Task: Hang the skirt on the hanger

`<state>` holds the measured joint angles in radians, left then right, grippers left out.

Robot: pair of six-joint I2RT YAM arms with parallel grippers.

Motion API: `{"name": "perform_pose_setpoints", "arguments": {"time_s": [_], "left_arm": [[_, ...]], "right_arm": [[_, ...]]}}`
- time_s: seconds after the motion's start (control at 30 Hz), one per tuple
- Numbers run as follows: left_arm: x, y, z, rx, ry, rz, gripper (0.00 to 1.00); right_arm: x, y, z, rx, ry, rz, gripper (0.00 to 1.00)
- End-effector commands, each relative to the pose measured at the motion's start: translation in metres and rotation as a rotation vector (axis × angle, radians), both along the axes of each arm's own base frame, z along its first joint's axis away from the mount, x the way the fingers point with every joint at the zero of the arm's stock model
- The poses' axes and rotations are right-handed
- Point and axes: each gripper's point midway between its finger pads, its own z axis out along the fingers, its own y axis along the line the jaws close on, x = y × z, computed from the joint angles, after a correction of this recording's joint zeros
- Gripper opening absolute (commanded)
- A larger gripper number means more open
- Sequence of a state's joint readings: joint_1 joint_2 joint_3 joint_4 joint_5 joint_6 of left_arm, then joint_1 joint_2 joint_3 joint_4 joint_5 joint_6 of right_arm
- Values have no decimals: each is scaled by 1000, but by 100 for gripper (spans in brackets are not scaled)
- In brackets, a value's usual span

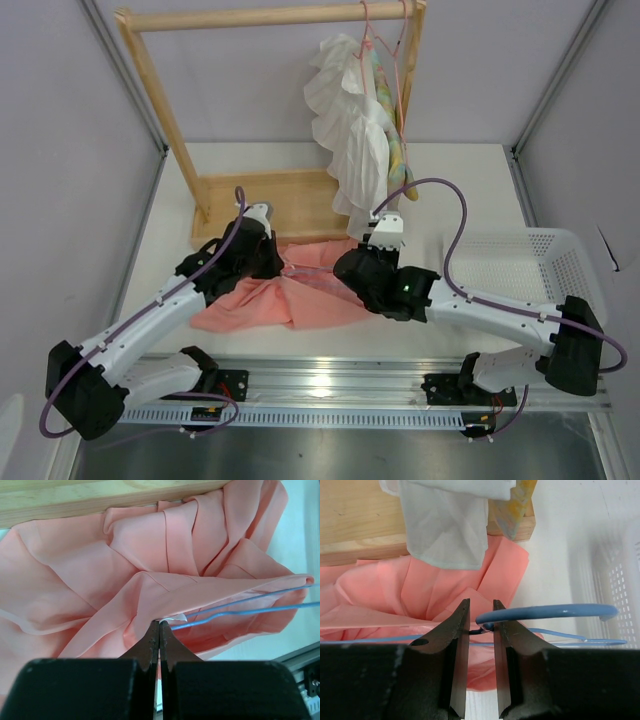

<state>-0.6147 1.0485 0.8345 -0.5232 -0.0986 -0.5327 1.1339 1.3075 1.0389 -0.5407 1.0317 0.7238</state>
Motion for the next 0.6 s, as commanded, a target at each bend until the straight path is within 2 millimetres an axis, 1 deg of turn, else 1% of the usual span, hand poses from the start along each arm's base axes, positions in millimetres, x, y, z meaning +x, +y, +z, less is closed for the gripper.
{"name": "perform_pose_setpoints", "arguments": {"time_s": [0.0, 0.17, 0.27, 0.3, 0.37, 0.4, 0.57], "left_arm": [[0, -7, 27, -67, -44, -31, 0], [-7, -5, 23, -50, -24, -58, 0], [-14, -11, 21, -60, -17, -103, 0], [-18, -15, 22, -66, -12, -136, 0], [-21, -20, 26, -77, -21, -163, 0], [-23, -23, 28, -85, -23, -183, 0], [-26, -24, 28, -61, -30, -218, 0]], "right_arm": [[9, -7, 22, 9, -59, -79, 0], [13, -6, 30, 48, -75, -93, 0], [18, -7, 37, 79, -79, -106, 0], [20, -8, 38, 84, -80, -112, 0], [23, -8, 44, 95, -87, -119, 0], [25, -7, 44, 95, -85, -122, 0], [27, -9, 51, 115, -93, -133, 0]]}}
